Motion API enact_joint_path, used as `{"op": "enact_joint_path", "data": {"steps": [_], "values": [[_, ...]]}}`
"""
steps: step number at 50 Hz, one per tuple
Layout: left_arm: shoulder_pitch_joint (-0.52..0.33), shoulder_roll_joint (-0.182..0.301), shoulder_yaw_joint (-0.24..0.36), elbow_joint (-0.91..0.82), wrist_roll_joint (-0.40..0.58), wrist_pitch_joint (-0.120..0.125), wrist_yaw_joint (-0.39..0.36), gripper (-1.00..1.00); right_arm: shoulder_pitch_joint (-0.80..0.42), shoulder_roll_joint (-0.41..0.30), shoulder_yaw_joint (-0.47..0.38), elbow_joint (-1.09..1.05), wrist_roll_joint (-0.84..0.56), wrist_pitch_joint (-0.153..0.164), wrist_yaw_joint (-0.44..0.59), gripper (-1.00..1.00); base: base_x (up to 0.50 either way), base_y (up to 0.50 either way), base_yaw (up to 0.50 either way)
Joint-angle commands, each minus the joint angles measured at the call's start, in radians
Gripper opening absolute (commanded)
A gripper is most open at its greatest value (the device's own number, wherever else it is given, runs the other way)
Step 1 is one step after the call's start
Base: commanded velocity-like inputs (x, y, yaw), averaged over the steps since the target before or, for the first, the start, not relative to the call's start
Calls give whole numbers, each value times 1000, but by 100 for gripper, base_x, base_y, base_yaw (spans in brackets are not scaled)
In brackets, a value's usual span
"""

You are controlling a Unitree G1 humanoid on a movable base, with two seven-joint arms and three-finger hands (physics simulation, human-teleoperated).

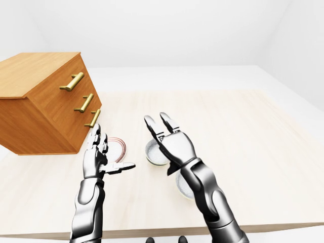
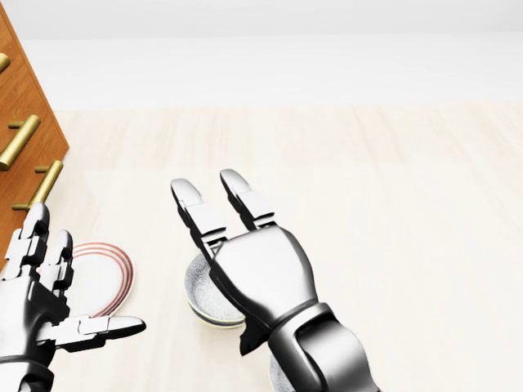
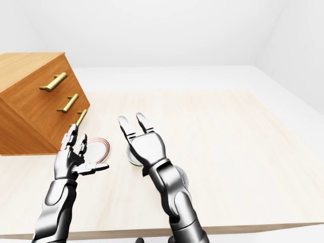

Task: Stack the bowl at the front on the bowl in the middle.

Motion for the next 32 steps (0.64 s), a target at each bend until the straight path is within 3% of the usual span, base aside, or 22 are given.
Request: {"op": "enact_joint_path", "data": {"steps": [1,4,6,9,19,21,29,32], "values": [[1,-1,-1,0,1,0,0,100,-55,10,-60,-133,88,0,116,100,0,0,0],[2,-1,0,-4,-1,2,0,100,-76,6,-102,-151,175,0,163,100,0,0,0],[3,-1,0,-6,-1,2,0,100,-79,2,-122,-176,242,52,203,100,0,0,0],[7,-4,-3,-13,2,3,3,100,-89,3,-180,-247,404,175,285,100,0,0,0],[0,-5,-8,5,5,-5,9,100,-3,-84,-277,-549,891,175,368,100,0,0,0],[-3,-5,-7,8,3,-7,12,100,15,-96,-331,-647,1015,175,384,100,0,0,0],[-4,-4,-6,6,-2,-5,20,100,57,-146,-516,-774,1394,175,300,100,0,0,0],[-4,-4,-6,3,-4,-4,21,100,86,-169,-521,-759,1438,175,255,100,0,0,0]]}}
